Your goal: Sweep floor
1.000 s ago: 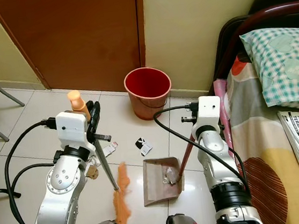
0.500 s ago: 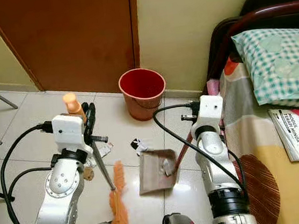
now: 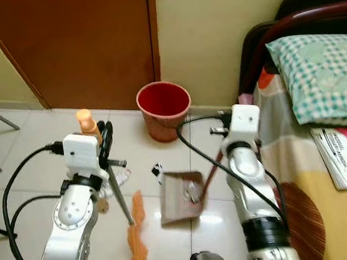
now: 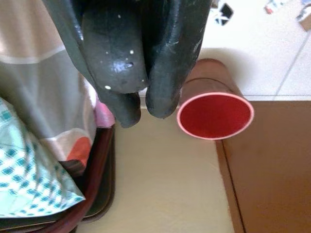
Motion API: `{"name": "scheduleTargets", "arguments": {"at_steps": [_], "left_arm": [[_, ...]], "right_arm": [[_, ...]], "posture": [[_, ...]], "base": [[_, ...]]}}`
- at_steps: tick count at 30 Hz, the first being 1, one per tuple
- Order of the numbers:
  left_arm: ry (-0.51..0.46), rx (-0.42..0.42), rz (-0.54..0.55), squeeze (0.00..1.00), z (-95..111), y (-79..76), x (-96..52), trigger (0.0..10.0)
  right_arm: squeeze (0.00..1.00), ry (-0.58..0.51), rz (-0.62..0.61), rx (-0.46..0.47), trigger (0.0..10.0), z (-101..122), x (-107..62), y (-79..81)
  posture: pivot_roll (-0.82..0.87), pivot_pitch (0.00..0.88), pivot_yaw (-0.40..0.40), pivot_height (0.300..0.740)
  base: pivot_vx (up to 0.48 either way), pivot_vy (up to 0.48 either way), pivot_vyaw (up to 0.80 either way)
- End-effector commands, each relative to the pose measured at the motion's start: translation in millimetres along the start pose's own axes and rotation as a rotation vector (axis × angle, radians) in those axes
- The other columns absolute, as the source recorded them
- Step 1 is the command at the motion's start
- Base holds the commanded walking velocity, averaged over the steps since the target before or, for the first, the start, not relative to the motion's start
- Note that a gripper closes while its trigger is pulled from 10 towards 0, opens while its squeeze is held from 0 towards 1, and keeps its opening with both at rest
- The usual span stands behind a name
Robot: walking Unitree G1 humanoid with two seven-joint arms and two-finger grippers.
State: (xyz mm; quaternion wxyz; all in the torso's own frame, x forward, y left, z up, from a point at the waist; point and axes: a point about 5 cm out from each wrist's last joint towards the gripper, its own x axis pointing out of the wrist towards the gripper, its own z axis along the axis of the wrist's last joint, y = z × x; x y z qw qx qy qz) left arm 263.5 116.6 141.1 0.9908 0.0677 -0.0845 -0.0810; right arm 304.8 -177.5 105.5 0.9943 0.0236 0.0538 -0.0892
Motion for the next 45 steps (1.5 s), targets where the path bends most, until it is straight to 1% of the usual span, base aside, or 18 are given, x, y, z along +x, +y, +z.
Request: {"name": "scheduleTargets", "arguments": {"at_steps": [1, 2, 3, 4, 5, 9, 13, 16, 20, 24, 28, 32, 37, 43, 45], "left_arm": [[0.021, 0.027, 0.007, 0.0, -3.9, 7.1, -2.5, 10.0], [0.022, 0.032, 0.011, 0.0, -3.9, 10.7, -4.4, 10.0], [0.022, 0.034, 0.012, 0.0, -3.8, 12.9, -5.2, 10.0], [0.022, 0.034, 0.012, 0.0, -3.8, 12.9, -5.2, 10.0], [0.021, 0.038, 0.011, 0.0, -3.5, 14.4, -5.4, 10.0], [0.018, 0.036, 0.01, 0.0, -3.2, 15.2, -3.5, 10.0], [0.007, 0.033, -0.001, 0.0, -1.0, 12.3, -0.6, 10.0], [-0.01, 0.034, -0.017, 0.0, 2.7, 8.5, 2.2, 10.0], [-0.016, 0.034, -0.022, 0.0, 4.2, 7.5, 4.4, 10.0], [-0.027, 0.039, -0.03, 0.0, 5.8, 6.4, 5.2, 10.0], [-0.042, 0.055, -0.066, 0.0, 7.2, 0.5, 6.7, 10.0], [-0.043, 0.04, -0.076, 0.0, 7.9, -2.7, 7.0, 10.0], [-0.04, 0.039, -0.082, 0.0, 6.1, -3.7, 6.6, 10.0], [-0.046, 0.036, -0.091, 0.0, 5.0, -4.1, 7.7, 10.0], [-0.046, 0.036, -0.092, 0.0, 4.7, -4.2, 8.1, 10.0]], "right_arm": [[0.0, -0.05, -0.015, -0.015, 10.0, 10.5, -2.7, -8.3], [0.0, -0.041, -0.03, -0.028, 10.0, 6.5, -8.7, -17.9], [0.0, -0.034, -0.04, -0.032, 10.0, 4.2, -12.1, -23.1], [0.0, -0.034, -0.04, -0.032, 10.0, 4.2, -12.1, -23.1], [0.0, -0.028, -0.047, -0.037, 10.0, 1.9, -15.3, -27.9], [0.0, -0.017, -0.057, -0.044, 10.0, -0.6, -18.7, -33.5], [0.0, -0.018, -0.053, -0.042, 10.0, 0.0, -17.4, -31.8], [0.0, -0.019, -0.045, -0.037, 10.0, 0.6, -15.7, -27.3], [0.0, -0.019, -0.036, -0.032, 10.0, 1.0, -13.4, -22.3], [0.0, -0.025, -0.034, -0.018, 10.0, 2.3, -12.0, -20.8], [0.0, -0.027, -0.032, -0.016, 10.0, 3.4, -10.0, -18.5], [0.0, -0.032, -0.034, -0.017, 10.0, 4.3, -9.6, -18.7], [0.0, -0.032, -0.042, -0.022, 10.0, 3.5, -9.2, -20.6], [0.0, -0.038, -0.042, -0.016, 10.0, 4.3, -7.5, -18.0], [0.0, -0.032, -0.043, 0.007, 10.0, 4.1, -6.5, -17.7]], "posture": [[0.0, 0.078, -0.026, 0.74], [-0.01, 0.074, -0.022, 0.74], [-0.01, 0.07, -0.019, 0.74], [-0.01, 0.07, -0.019, 0.74], [-0.01, 0.073, -0.014, 0.74], [-0.01, 0.061, -0.013, 0.74], [-0.01, 0.055, -0.014, 0.74], [0.0, 0.049, -0.015, 0.74], [0.0, 0.052, -0.015, 0.74], [0.0, 0.053, -0.011, 0.74], [0.0, 0.053, -0.009, 0.74], [0.0, 0.053, -0.009, 0.74], [0.0, 0.041, -0.009, 0.74], [0.0, 0.022, -0.01, 0.74], [0.0, 0.022, -0.01, 0.74]], "base": [[0.24, 0.24, 0.0], [0.251, 0.251, 0.0], [0.255, 0.255, 0.0], [0.255, 0.255, 0.0], [0.255, 0.262, 0.0], [0.261, 0.265, 0.0], [0.267, 0.268, 0.0], [0.266, 0.274, 0.0], [0.268, 0.274, 0.0], [0.289, 0.274, 0.0], [0.301, 0.0, 0.0], [0.0, 0.0, 0.0], [0.0, 0.0, -0.48], [0.096, 0.0, -0.48], [0.311, 0.0, -0.52]]}}
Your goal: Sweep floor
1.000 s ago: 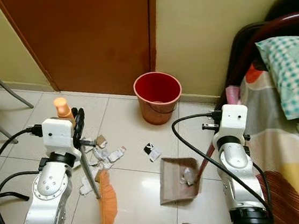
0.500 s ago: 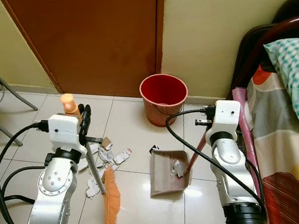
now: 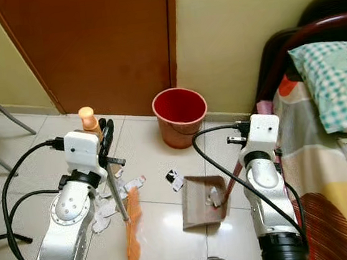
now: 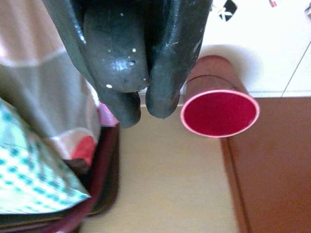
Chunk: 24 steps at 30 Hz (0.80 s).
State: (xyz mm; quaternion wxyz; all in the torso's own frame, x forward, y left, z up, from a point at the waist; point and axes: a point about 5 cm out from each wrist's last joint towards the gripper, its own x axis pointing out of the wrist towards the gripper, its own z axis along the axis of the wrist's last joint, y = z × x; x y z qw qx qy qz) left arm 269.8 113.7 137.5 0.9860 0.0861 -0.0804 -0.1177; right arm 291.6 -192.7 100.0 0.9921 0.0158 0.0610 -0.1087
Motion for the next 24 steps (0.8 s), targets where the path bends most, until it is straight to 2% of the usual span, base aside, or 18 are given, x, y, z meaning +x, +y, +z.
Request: {"name": "scheduleTargets", "arguments": {"at_steps": [1, 13, 19, 24], "left_arm": [[-0.052, 0.008, -0.014, 0.0, 9.1, -1.4, 2.3, 10.0], [-0.036, -0.015, -0.019, 0.0, 3.9, -5.4, -4.1, 10.0], [-0.032, -0.03, -0.023, 0.0, 2.9, -7.8, -5.9, 10.0], [-0.033, -0.034, -0.022, 0.0, 3.1, -9.1, -6.1, 10.0]], "right_arm": [[0.0, -0.041, -0.002, 0.035, 10.0, 9.9, 3.3, -0.2], [0.0, -0.043, 0.007, 0.02, 10.0, 8.3, 4.1, 3.0], [0.0, -0.047, 0.033, 0.011, 10.0, 9.1, 4.2, 3.6], [0.0, -0.07, 0.059, -0.012, 10.0, 12.6, 4.4, 4.2]], "posture": [[0.0, 0.022, -0.01, 0.74], [0.0, 0.028, -0.016, 0.74], [-0.01, 0.031, -0.017, 0.74], [-0.01, 0.031, -0.019, 0.74]], "base": [[0.326, 0.0, -0.52], [0.37, 0.0, -0.48], [0.369, 0.0, 0.0], [0.346, 0.253, 0.0]]}}
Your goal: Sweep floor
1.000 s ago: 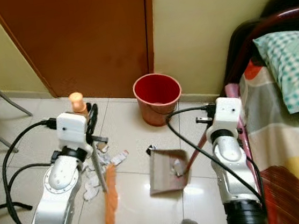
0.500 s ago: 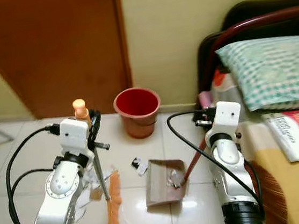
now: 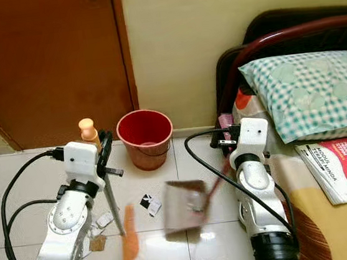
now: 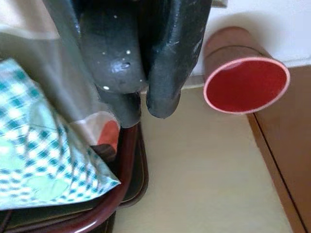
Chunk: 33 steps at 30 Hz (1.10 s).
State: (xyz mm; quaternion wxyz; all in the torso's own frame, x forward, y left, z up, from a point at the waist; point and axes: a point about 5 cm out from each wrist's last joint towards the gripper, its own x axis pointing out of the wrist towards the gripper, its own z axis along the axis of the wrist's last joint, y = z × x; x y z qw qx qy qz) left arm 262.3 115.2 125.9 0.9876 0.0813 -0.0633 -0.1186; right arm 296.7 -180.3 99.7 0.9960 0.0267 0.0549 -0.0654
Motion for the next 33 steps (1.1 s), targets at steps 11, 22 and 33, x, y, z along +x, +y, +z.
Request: {"name": "scheduleTargets", "arguments": {"at_steps": [11, 22, 33], "left_arm": [[-0.067, -0.023, -0.012, 0.0, 13.6, -5.9, 2.8, 10.0], [-0.061, -0.019, 0.004, 0.0, 12.6, -5.0, 2.2, 10.0], [-0.065, 0.014, 0.043, 0.0, 19.3, 3.6, 10.8, 10.0]], "right_arm": [[0.0, -0.059, -0.009, -0.015, 10.0, 14.7, 3.9, -6.3], [0.0, -0.047, 0.012, -0.014, 10.0, 15.8, 8.9, 0.1], [0.0, -0.051, 0.06, -0.003, 10.0, 24.8, 18.0, 7.8]], "posture": [[-0.01, 0.033, -0.023, 0.74], [0.01, 0.039, -0.033, 0.74], [0.01, 0.079, -0.038, 0.74]], "base": [[0.339, 0.253, 0.29], [0.027, 0.023, 0.0], [0.0, 0.0, 0.0]]}}
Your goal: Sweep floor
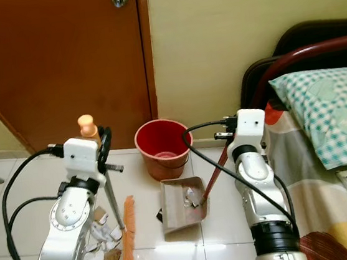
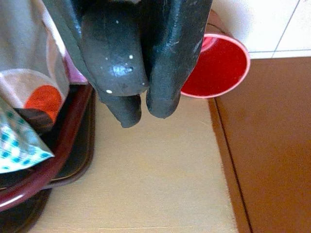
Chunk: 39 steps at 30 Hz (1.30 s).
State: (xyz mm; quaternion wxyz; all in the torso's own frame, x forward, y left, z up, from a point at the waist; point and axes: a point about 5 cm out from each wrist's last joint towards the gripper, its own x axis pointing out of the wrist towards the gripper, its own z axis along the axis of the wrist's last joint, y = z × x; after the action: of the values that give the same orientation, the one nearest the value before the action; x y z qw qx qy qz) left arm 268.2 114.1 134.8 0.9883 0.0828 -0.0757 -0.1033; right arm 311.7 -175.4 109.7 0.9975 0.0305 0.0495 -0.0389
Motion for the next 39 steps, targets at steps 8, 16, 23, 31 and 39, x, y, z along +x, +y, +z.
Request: {"name": "scheduleTargets", "arguments": {"at_steps": [8, 16, 23, 31, 39], "left_arm": [[0.044, -0.012, 0.099, 0.0, -7.5, 11.1, -10.3, 10.0], [0.066, -0.036, 0.1, 0.0, -11.3, 11.7, -9.3, 10.0], [0.116, 0.017, 0.2, 0.0, -20.1, 24.9, -10.8, 10.0], [0.113, 0.007, 0.2, 0.0, -20.2, 22.4, -14.8, 10.0], [0.096, -0.017, 0.181, 0.0, -17.7, 16.4, -9.1, 10.0]], "right_arm": [[0.0, -0.053, 0.107, 0.012, 10.0, 25.1, 5.4, 8.8], [0.0, 0.012, 0.246, 0.047, 10.0, 48.0, -3.4, -2.1], [0.0, -0.043, 0.413, 0.156, 10.0, 88.6, 4.4, 12.0], [0.0, -0.094, 0.532, 0.185, 10.0, 131.6, 7.6, 17.6], [0.0, -0.338, 0.487, 0.213, 10.0, 195.2, 19.0, 14.5]], "posture": [[0.01, 0.08, -0.047, 0.74], [-0.03, 0.09, -0.027, 0.74], [-0.03, 0.091, -0.019, 0.74], [-0.02, 0.09, -0.031, 0.74], [-0.02, 0.083, -0.029, 0.74]], "base": [[0.0, 0.0, 0.0], [0.0, 0.0, 0.0], [0.0, 0.0, 0.0], [0.0, 0.0, 0.0], [0.0, 0.0, 0.0]]}}
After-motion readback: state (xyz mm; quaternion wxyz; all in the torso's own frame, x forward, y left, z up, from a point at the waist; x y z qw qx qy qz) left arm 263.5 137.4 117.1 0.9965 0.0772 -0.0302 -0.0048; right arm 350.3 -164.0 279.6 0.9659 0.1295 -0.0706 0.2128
